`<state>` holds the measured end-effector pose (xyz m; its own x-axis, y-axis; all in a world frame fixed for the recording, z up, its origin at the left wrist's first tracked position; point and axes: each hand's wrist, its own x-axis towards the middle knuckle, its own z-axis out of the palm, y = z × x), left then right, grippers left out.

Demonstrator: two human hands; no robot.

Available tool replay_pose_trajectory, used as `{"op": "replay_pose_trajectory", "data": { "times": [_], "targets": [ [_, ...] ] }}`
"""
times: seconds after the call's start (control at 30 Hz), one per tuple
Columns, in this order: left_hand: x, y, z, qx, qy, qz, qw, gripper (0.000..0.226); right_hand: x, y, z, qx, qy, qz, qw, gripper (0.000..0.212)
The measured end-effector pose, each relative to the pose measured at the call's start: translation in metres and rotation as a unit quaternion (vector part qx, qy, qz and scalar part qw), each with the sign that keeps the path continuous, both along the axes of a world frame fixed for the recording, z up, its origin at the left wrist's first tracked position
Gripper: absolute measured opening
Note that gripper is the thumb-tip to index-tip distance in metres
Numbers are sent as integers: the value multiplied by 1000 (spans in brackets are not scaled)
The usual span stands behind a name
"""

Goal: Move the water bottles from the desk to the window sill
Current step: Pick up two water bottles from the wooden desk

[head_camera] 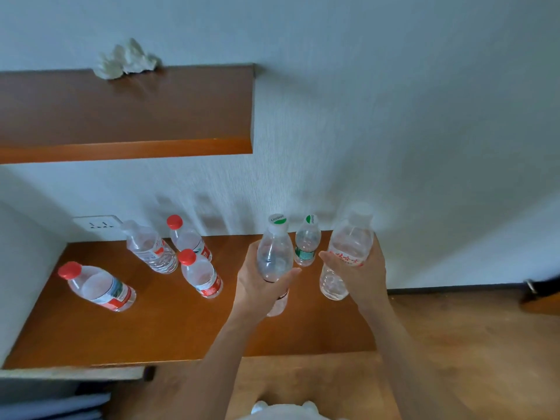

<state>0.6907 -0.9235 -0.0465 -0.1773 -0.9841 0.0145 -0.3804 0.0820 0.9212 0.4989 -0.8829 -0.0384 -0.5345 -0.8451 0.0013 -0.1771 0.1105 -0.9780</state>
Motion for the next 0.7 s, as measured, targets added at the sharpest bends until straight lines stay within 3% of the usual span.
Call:
{"op": "replay_pose_trajectory", "data": {
  "times": [0.23,0.43,0.53,0.7],
  "targets": [
    [10,26,30,-19,30,22,999,68,20,25,31,-52,-22,29,998,64],
    [41,53,46,-21,66,61,996,66,53,36,23,-44,-36,109,992,73],
    [63,63,45,-26,67,87,994,67,74,38,18,-44,-32,123,991,67],
    [89,87,45,-54,85,169,980,69,100,39,17,-43,-63,236,969,64]
  ]
}}
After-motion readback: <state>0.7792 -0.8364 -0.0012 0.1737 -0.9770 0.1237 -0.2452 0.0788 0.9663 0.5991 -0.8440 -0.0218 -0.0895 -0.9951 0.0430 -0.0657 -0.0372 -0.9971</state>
